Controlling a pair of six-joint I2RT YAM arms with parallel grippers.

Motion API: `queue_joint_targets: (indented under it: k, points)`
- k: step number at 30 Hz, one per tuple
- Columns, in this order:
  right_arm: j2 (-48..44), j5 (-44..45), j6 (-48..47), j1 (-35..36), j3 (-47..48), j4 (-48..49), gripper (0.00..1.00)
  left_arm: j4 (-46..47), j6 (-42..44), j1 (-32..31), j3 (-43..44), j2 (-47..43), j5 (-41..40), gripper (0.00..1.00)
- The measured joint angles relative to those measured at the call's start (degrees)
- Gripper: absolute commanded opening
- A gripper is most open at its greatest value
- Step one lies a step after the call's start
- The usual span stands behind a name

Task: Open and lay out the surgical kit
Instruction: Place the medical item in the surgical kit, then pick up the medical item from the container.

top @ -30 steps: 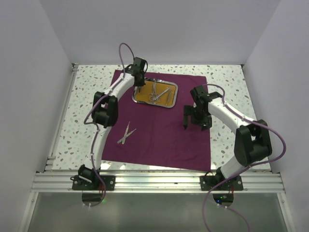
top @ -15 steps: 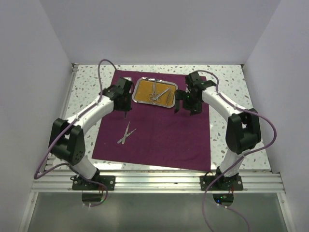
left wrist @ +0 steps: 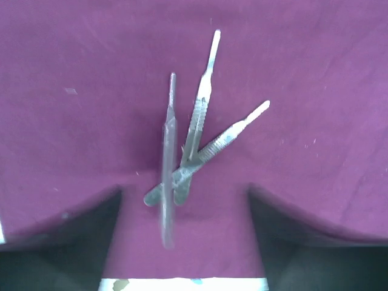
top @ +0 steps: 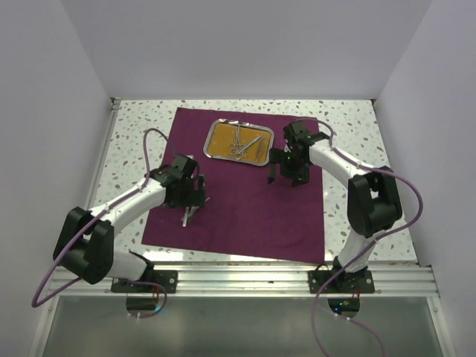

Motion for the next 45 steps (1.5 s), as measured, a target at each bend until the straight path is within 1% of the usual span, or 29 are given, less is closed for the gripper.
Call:
queue_joint_targets:
  k: [3, 5, 8, 10, 11, 12, 15, 19, 23, 24, 26, 30, 37, 45]
  points:
    - [-1.0, 0.1, 0.0, 0.0, -2.6, 0.0, 0.93, -0.2, -1.8, -0.3, -0.7, -0.8, 0.5, 1.0]
    - [-2.3, 0.2, 0.0, 0.0, -4.1, 0.1, 0.93, -0.8, -1.9, -0.5, 0.4, -1.3, 0.0, 1.0]
    - [-4.9, 0.3, 0.0, 0.0, -6.0, 0.1, 0.93, -2.7, -1.3, -0.6, 6.4, 0.0, -1.4, 0.99]
    - [-6.6, 0.3, 0.0, 0.0, -7.0, 0.2, 0.94, -3.7, -0.1, -0.6, 14.3, 3.4, -2.5, 0.99]
    - [-7.3, 0.3, 0.0, 0.0, -7.4, 0.2, 0.94, -3.2, 0.4, -0.6, 17.9, 5.3, -3.0, 0.96]
    - [-8.2, 0.3, 0.0, 0.0, -7.8, 0.2, 0.94, -2.9, 1.2, -0.6, 22.2, 7.8, -3.4, 0.95]
    - [-10.8, 0.7, 0.1, 0.0, -9.6, 0.2, 0.94, -3.2, 3.6, -0.6, 38.2, 18.9, -5.1, 0.91]
    - [-14.8, 1.9, 0.5, 0.0, -11.8, -0.1, 0.94, -3.6, 5.9, -0.3, 55.5, 32.9, -5.6, 0.84]
    - [-20.1, 3.3, 1.2, 0.0, -14.6, -0.5, 0.94, -4.0, 7.6, -0.1, 71.0, 46.4, -4.5, 0.74]
    - [-21.3, 3.5, 1.4, 0.0, -15.3, -0.7, 0.94, -4.0, 7.8, -0.1, 73.4, 49.1, -3.6, 0.74]
    - [-23.6, 4.2, 2.0, 0.0, -16.9, -1.4, 0.94, -3.7, 8.5, -0.1, 75.9, 52.9, -1.5, 0.74]
    - [-26.8, 5.3, 3.0, 0.0, -19.2, -3.8, 0.94, -3.3, 9.5, -0.8, 76.1, 56.9, 1.9, 0.73]
    - [-29.4, 7.9, 3.7, 0.0, -20.2, -8.1, 0.94, 1.3, 12.3, -2.9, 76.1, 59.7, 6.4, 0.74]
    - [-29.4, 8.3, 3.6, 0.0, -20.2, -10.1, 0.95, 4.6, 16.2, -5.4, 76.3, 62.4, 6.5, 0.73]
